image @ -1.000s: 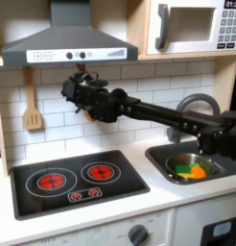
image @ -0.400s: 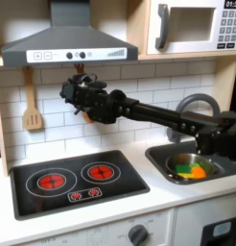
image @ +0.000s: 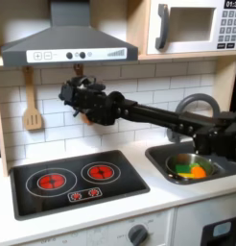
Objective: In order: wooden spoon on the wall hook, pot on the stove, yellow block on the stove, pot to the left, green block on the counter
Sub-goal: 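Hang the wooden spoon on the wall hook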
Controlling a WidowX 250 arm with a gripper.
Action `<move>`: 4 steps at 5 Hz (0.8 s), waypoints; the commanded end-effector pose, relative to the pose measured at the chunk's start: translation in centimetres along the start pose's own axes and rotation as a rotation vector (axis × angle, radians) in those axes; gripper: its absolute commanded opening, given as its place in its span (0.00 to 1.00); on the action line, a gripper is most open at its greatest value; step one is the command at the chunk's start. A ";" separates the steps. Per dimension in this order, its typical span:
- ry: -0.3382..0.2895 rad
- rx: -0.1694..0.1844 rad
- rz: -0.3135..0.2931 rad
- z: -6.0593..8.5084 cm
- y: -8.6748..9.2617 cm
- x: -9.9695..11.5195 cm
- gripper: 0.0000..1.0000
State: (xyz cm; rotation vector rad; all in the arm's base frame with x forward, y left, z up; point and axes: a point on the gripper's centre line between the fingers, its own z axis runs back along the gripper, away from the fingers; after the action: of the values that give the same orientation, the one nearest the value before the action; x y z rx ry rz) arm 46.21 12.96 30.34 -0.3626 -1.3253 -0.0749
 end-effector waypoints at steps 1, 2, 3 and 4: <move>0.007 -0.001 -0.010 -0.4 -0.1 0.0 0.00; 0.030 0.003 -0.011 -1.1 -0.1 -0.4 0.00; 0.044 -0.006 -0.011 -2.0 -0.3 -0.4 0.00; 0.046 -0.002 -0.008 -2.2 0.0 -0.7 0.00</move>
State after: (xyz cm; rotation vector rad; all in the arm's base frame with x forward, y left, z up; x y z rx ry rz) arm 48.03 12.10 29.55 -0.3573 -1.2852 -0.0898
